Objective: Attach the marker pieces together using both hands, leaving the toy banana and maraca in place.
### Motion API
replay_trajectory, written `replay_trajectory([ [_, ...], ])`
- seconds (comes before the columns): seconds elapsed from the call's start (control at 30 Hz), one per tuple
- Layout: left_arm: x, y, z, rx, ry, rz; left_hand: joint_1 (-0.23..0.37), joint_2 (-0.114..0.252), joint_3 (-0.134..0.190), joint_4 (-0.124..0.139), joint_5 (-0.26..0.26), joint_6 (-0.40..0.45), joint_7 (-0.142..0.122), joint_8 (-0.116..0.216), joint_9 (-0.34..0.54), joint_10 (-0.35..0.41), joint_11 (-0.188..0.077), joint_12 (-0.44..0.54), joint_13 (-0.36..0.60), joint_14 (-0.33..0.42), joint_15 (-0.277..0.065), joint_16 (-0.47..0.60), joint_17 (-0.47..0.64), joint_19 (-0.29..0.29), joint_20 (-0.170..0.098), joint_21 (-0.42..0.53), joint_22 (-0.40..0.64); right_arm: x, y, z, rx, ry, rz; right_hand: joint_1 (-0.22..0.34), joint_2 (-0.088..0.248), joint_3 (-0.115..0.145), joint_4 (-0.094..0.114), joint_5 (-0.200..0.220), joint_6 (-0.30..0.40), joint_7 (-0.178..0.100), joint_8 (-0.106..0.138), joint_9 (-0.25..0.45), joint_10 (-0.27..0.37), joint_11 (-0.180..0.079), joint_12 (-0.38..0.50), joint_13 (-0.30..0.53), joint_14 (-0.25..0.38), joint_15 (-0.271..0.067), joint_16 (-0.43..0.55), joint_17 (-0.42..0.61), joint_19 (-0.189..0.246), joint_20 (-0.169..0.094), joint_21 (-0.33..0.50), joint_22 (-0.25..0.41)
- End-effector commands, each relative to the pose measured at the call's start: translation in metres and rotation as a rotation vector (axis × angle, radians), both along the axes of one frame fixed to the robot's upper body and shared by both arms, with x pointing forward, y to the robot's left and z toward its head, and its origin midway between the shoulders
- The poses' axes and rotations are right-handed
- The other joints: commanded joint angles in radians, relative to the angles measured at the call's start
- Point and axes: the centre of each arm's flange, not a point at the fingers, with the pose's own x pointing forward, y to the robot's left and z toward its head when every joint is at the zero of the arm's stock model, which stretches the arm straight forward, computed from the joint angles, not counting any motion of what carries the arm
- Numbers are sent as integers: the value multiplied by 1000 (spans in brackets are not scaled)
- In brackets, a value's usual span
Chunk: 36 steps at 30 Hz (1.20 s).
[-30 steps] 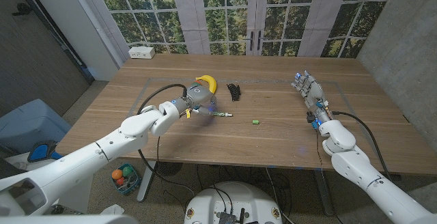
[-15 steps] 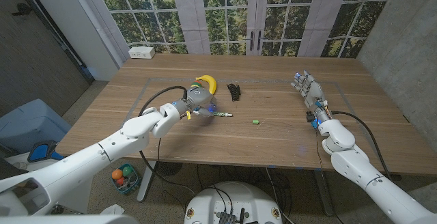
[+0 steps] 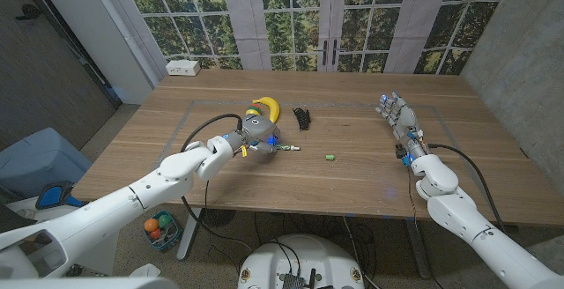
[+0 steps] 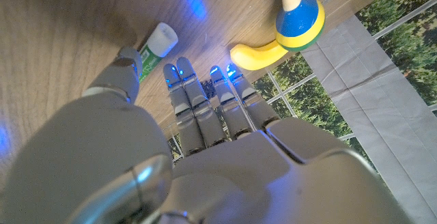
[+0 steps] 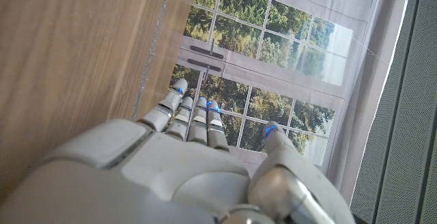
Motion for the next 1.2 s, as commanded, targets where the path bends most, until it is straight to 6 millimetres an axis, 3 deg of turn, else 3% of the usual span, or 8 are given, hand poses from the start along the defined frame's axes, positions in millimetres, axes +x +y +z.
replay_trajectory([
  [0.03, 4, 0, -5, 18, 13, 22, 12, 5, 1, -1, 6, -5, -5, -8, 3, 5, -15, -4, 4, 11, -163, -4, 4, 10, 0, 3, 3, 0, -3, -3, 0, 5, -5, -7, 5, -1, -2, 0, 9, -1, 6, 1, 10, 2, 0, 2, 6, 3, 2, 2, 7, 1, -3, 3],
  [0.53, 13, -1, -12, 51, 93, 59, 16, 47, -15, 13, 4, -66, -16, -55, 5, -44, -6, -34, 8, 17, -162, -4, 8, 6, 10, 0, 5, 2, -2, -3, -15, 9, -18, -9, 4, -2, -3, 0, 9, -2, 6, 1, 10, 2, 0, 2, 7, 3, 3, 2, 9, 2, -8, 3],
  [0.83, 21, -4, -13, 125, 176, 129, 30, 61, -23, 6, 7, -106, -20, -83, 7, -72, -3, -49, 10, -2, -159, -14, 5, -10, 19, -7, 6, 4, -2, -1, -15, 7, -21, -11, 5, -3, -3, 0, 9, -2, 6, 1, 10, 4, 0, 2, 7, 3, 2, 1, 10, 3, -11, 3],
  [1.0, 24, -5, -13, 145, 200, 148, 55, 94, -26, 0, 12, -42, -14, -72, 9, 7, -19, -22, 13, 7, -159, -10, 5, -6, 21, -6, 6, 5, -1, 0, -13, 10, -25, -12, 5, -4, -3, 0, 11, -3, 7, 1, 11, 3, 0, 2, 7, 3, 3, 1, 11, 3, -13, 3],
  [1.2, 29, -6, -16, 150, 217, 158, 135, 138, -23, -13, 21, 88, 6, -52, 13, 151, -25, 19, 16, 42, -165, -1, 5, 8, 13, -1, 5, 6, -1, 0, -18, 10, -33, -12, 6, -4, -3, 0, 12, -4, 7, 1, 10, 4, 0, 2, 8, 2, 3, 1, 12, 3, -15, 3],
])
